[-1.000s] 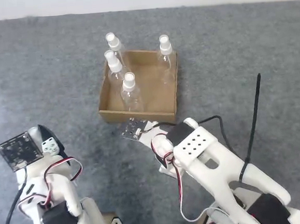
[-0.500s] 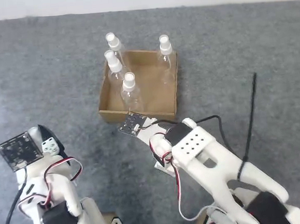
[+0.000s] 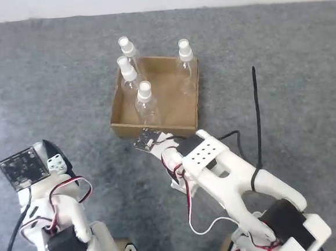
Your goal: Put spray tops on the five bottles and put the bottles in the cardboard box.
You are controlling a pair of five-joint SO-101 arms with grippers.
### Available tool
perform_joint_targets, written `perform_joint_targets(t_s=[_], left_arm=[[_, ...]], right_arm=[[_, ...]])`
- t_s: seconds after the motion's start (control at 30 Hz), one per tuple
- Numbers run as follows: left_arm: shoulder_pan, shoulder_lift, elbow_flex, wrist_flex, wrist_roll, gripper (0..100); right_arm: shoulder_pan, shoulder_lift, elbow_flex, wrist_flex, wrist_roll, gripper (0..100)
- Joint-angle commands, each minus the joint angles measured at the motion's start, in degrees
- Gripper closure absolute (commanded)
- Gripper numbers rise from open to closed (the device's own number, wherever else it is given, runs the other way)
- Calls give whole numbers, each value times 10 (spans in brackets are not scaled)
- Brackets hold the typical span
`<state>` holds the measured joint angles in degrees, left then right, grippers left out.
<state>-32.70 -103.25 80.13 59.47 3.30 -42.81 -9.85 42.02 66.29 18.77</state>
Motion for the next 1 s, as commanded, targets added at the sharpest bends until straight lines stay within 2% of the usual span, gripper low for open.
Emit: perform_joint_targets(t_s=[0.0,0.17,0.47,0.97], left_arm=[[-2,-10,-7,-1,-5,985],[-2,-10,-7,-1,-5,985],[-2,-10,-7,-1,-5,985],[-2,-10,-7,-1,-4,986]], right_arm=[[-4,-7,-46,16,-2,886],[-13,-8,-47,19,-1,894],[-95,-94,-45,38,33,894],[-97,-271,-48,66,30,894]])
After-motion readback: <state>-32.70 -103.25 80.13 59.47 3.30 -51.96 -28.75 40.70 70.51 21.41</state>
